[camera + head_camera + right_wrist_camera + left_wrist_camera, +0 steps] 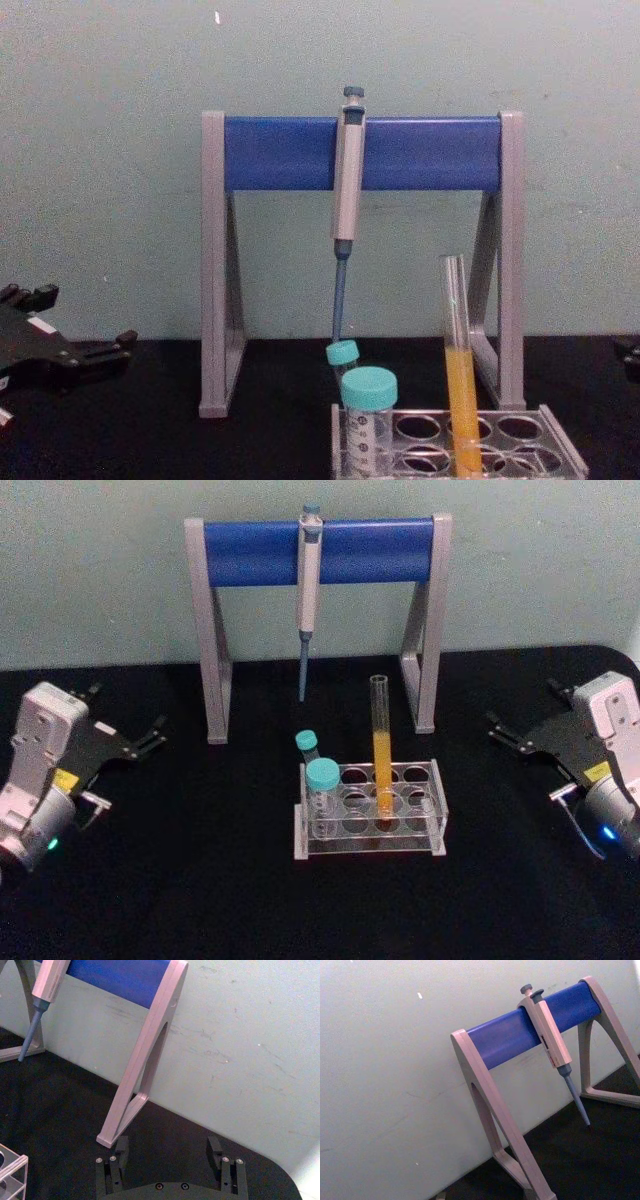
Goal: Pick up the test tube from the test tube rack, shake it, then place it back into the test tube rack.
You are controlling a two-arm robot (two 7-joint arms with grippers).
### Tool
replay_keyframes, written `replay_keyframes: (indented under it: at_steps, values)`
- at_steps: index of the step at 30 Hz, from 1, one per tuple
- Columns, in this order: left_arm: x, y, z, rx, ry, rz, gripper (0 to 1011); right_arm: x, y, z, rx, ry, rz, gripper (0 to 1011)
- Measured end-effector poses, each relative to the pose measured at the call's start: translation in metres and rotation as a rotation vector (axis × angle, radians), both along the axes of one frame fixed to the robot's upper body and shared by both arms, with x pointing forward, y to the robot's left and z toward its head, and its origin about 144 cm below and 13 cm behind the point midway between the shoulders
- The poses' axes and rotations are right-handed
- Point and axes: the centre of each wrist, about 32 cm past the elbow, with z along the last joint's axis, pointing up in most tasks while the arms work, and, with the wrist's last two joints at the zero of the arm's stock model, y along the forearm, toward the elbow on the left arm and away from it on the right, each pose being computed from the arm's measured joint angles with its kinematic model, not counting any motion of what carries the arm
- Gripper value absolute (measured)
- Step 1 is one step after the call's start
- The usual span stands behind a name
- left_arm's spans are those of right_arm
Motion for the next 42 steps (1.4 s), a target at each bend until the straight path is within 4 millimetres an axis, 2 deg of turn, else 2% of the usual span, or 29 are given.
replay_keyframes:
  at_steps: [42]
  values:
    - [0.0000,0.0000,0.0000,0.000,0.000,0.000,1002,0.0002,-0.0003,0.0003,-0.001,-0.001,-0.001,1000]
